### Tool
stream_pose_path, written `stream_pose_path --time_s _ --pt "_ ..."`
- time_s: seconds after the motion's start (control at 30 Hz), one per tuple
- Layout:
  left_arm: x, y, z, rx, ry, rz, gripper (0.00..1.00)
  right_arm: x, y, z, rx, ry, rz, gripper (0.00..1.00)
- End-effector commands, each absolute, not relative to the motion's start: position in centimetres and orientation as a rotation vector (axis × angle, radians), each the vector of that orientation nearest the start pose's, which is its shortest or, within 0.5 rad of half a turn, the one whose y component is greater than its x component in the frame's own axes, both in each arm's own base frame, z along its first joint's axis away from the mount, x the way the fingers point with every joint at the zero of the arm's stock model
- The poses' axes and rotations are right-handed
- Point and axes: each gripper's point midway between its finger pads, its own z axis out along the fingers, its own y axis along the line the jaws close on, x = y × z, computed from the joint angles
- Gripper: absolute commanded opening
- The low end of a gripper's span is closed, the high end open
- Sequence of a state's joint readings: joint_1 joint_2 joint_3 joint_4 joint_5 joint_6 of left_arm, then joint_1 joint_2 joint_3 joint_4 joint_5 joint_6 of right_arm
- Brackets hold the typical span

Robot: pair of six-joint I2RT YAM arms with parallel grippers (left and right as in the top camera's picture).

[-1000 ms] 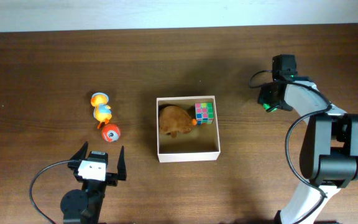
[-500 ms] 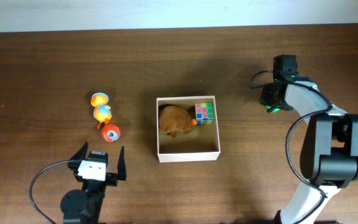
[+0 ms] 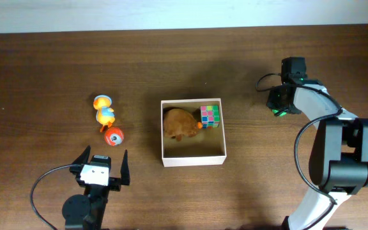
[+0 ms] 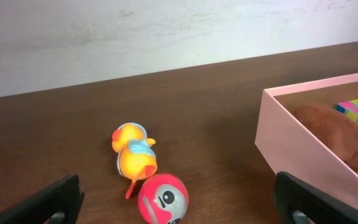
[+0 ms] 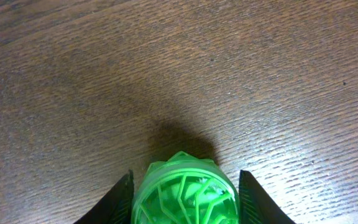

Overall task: Pack container
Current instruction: 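Lower the right gripper and close it on the green ball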

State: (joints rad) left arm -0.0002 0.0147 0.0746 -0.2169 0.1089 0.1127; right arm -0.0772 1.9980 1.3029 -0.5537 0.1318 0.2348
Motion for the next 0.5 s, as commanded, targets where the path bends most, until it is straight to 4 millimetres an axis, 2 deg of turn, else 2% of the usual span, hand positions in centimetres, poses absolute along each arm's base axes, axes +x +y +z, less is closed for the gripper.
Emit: stream_pose_path --time_s 0.0,0.23,0.47 --pt "23.9 -1.9 15.3 0.193 1.711 -0.001 0.99 40.8 -4.6 -1.3 0.479 2.861 -0.086 0.35" --pt "23.9 -1.9 15.3 0.193 1.711 -0.001 0.99 41.4 -4.7 -0.6 0.473 2.852 -0.085 0.34" --pt "23.9 -1.9 15.3 0.193 1.711 -0.001 0.99 42.3 -4.7 1.3 0.465 2.843 -0.083 0.34"
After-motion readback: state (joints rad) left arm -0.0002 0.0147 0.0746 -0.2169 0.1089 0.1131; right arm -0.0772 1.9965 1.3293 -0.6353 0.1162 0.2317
